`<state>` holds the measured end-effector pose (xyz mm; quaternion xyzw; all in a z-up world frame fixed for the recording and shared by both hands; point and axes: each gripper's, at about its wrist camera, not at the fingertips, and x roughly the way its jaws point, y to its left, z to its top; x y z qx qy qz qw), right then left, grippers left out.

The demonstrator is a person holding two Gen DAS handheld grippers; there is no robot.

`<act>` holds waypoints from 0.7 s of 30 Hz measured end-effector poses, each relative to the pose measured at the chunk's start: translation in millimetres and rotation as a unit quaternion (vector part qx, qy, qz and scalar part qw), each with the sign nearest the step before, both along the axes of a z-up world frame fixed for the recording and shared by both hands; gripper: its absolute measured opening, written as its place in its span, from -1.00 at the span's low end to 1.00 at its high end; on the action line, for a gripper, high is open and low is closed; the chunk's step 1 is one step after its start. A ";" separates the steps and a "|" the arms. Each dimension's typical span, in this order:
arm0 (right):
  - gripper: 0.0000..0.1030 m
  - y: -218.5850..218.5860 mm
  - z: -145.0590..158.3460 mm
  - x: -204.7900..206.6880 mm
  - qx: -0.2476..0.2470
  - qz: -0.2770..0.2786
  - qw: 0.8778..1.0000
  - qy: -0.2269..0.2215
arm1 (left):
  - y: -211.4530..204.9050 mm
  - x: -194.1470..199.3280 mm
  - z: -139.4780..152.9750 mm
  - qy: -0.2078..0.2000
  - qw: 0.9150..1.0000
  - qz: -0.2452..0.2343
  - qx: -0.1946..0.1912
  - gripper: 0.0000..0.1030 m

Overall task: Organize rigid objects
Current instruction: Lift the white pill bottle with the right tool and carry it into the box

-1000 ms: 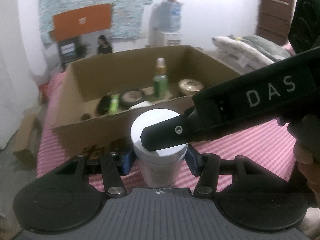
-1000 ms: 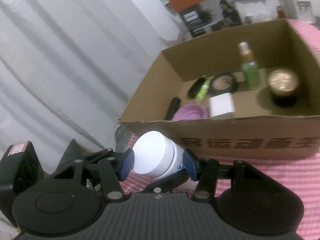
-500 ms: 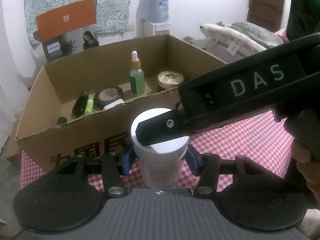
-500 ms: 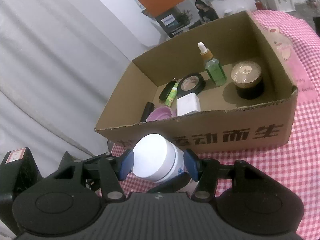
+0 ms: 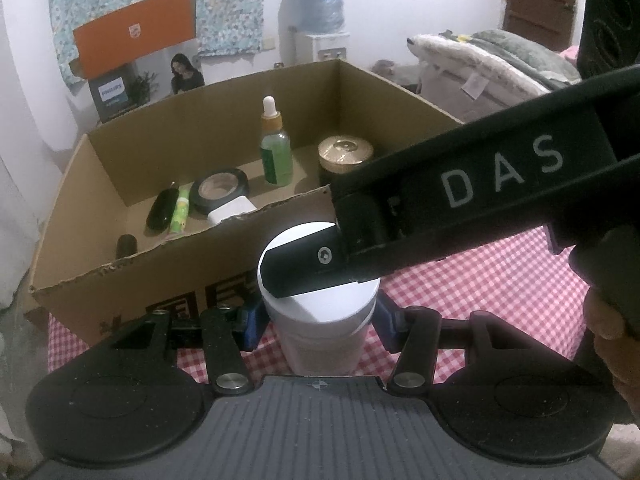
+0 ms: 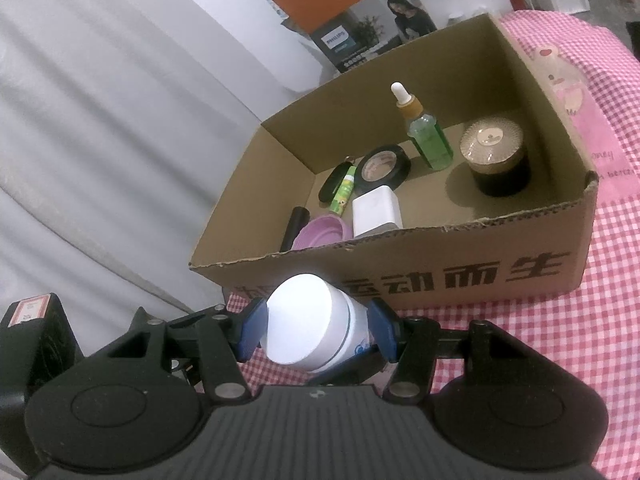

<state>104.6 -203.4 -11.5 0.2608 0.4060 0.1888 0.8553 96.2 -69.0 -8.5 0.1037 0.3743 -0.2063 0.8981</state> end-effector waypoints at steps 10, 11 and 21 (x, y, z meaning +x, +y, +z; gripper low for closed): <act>0.16 2.3 6.6 -5.5 -0.007 0.002 1.000 -0.006 | 1.4 -7.5 6.4 -0.001 1.000 0.005 -0.008 0.03; 0.16 2.9 7.9 -6.7 -0.008 0.002 1.000 -0.007 | 1.5 -9.0 7.4 -0.003 1.000 0.005 -0.009 0.03; 0.16 11.5 38.4 -29.0 -0.022 0.018 0.998 -0.049 | 8.5 -35.0 40.7 -0.050 0.999 0.008 -0.012 0.03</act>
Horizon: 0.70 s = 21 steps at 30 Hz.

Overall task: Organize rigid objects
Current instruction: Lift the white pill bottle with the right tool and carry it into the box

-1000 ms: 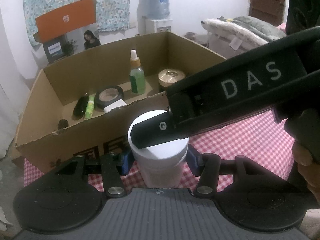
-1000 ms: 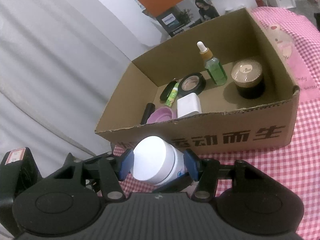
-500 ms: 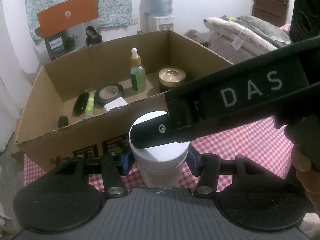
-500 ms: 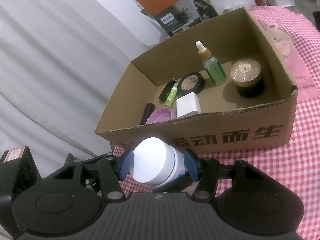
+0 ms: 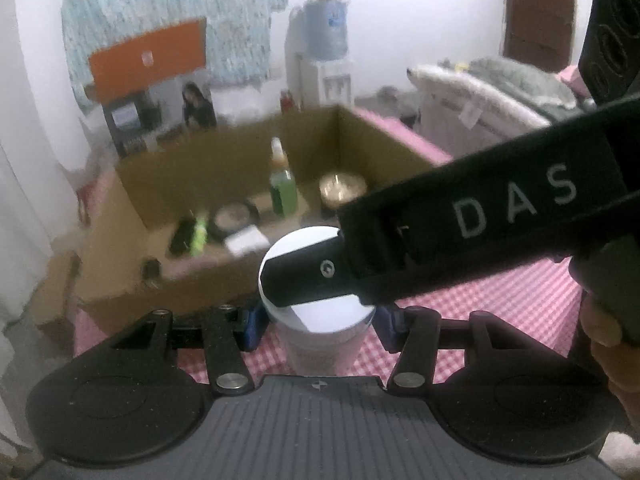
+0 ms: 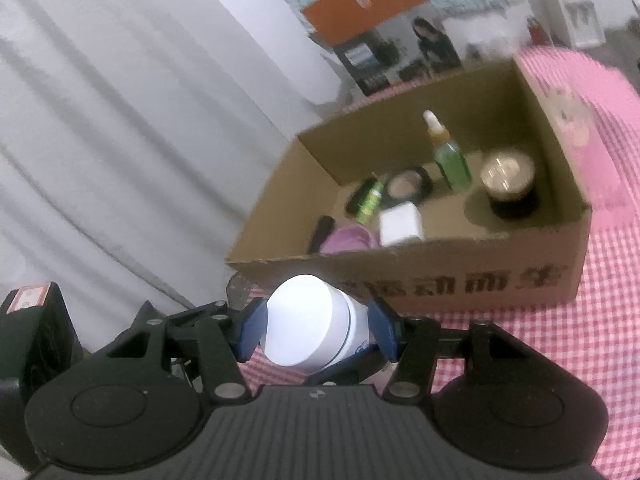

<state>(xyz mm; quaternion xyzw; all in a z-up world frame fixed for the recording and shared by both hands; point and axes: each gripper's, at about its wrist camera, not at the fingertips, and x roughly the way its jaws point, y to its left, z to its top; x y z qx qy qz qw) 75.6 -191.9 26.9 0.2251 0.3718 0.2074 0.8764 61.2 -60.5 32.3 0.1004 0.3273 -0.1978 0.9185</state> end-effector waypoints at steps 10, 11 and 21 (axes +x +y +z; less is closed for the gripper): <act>0.16 14.5 90.3 -4.4 -0.036 0.035 0.991 -0.122 | 10.6 10.5 75.9 -0.087 0.996 0.001 -0.024 0.03; 0.16 13.2 95.3 1.8 -0.038 0.036 0.991 -0.126 | 10.1 21.0 79.3 -0.082 0.996 -0.001 -0.031 0.03; 0.16 -31.8 60.2 99.5 -0.014 0.019 1.000 -0.018 | -9.0 115.5 31.5 0.054 0.997 -0.009 -0.060 0.03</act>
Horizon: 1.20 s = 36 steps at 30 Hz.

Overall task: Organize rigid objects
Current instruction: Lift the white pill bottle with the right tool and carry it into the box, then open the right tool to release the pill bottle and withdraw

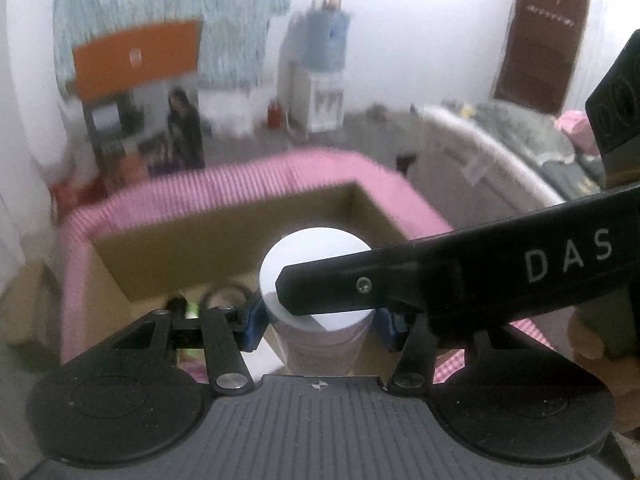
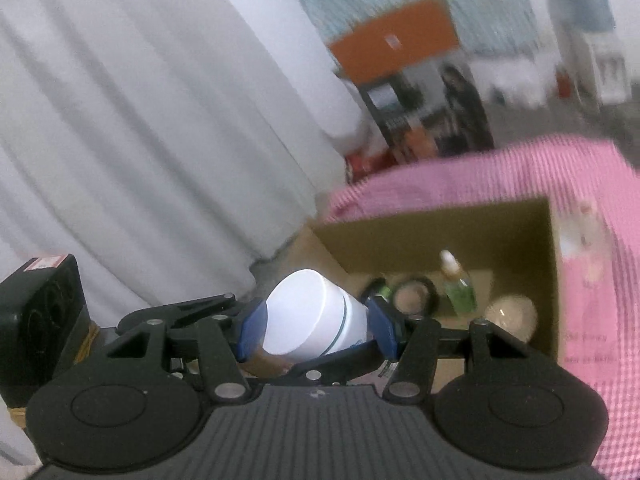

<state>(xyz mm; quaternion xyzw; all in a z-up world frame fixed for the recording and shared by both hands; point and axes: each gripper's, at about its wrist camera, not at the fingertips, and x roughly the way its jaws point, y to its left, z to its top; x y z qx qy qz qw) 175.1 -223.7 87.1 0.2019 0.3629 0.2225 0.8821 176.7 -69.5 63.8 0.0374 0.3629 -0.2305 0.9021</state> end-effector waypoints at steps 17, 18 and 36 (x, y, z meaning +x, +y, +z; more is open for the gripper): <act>0.19 -21.2 -73.2 43.3 -0.038 -0.002 0.995 0.089 | -20.1 42.0 -59.2 0.106 0.994 -0.010 -0.001 0.06; 0.21 -20.1 -74.5 43.5 -0.044 -0.002 0.995 0.089 | -20.4 42.6 -59.3 0.105 0.994 -0.010 0.000 0.08; 0.93 -23.6 -17.3 0.3 -0.074 -0.058 0.995 -0.044 | 9.6 -2.2 -12.6 -0.011 1.000 0.011 -0.009 0.99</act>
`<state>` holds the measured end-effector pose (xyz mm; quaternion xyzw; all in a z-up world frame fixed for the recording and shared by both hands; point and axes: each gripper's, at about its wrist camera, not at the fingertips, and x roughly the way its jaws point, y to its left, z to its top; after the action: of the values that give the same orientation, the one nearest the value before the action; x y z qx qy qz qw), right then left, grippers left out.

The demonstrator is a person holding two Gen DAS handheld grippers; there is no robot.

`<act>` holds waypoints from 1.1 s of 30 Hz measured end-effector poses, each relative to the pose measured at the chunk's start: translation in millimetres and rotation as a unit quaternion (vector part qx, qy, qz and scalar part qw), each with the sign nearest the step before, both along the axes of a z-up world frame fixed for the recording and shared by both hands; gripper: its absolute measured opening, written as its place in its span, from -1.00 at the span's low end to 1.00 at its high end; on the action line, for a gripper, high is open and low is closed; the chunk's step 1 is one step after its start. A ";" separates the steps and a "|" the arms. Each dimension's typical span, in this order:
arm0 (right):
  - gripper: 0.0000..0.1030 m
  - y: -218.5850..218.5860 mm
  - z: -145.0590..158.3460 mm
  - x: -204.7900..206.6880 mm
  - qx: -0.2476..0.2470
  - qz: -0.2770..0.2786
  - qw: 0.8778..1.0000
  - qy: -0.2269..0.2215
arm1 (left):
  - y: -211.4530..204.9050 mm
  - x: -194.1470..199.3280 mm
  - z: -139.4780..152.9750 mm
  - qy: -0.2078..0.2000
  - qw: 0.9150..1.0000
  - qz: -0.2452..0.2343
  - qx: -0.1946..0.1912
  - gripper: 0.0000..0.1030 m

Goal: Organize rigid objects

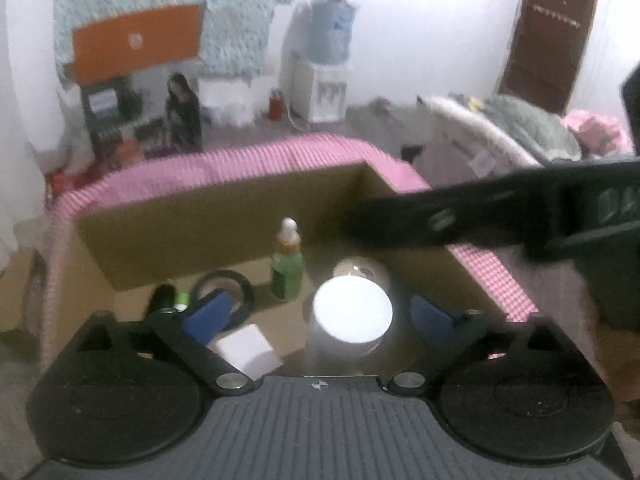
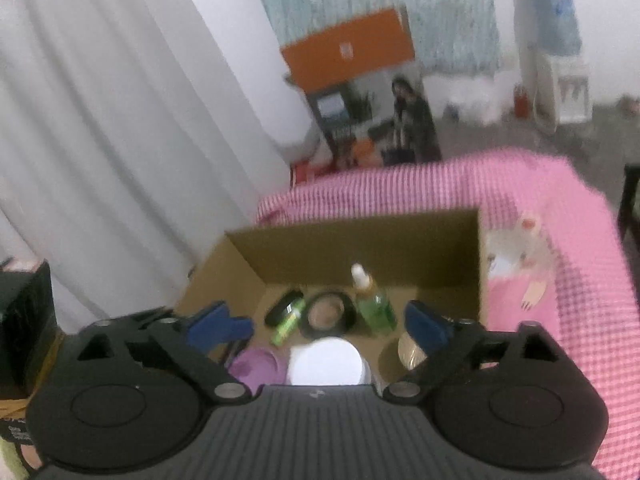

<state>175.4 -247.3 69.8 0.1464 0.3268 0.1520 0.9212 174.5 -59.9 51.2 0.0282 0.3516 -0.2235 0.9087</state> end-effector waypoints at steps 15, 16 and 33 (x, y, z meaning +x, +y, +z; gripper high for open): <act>1.00 30.8 32.0 -100.1 -0.119 -0.107 0.983 -0.089 | 42.0 -55.1 6.7 -0.040 0.987 0.134 0.077 1.00; 1.00 33.6 26.0 -102.0 -0.129 -0.115 0.981 -0.085 | 41.5 -55.8 4.9 -0.038 0.987 0.137 0.077 1.00; 1.00 73.5 -31.6 -71.4 -0.169 -0.129 0.977 0.003 | 54.3 -55.2 -14.6 0.009 0.978 0.186 0.090 1.00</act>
<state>103.9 -173.8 38.2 0.0302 0.3292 -0.0256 0.9434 119.3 -5.5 36.6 0.0423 0.3773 -0.0186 0.9249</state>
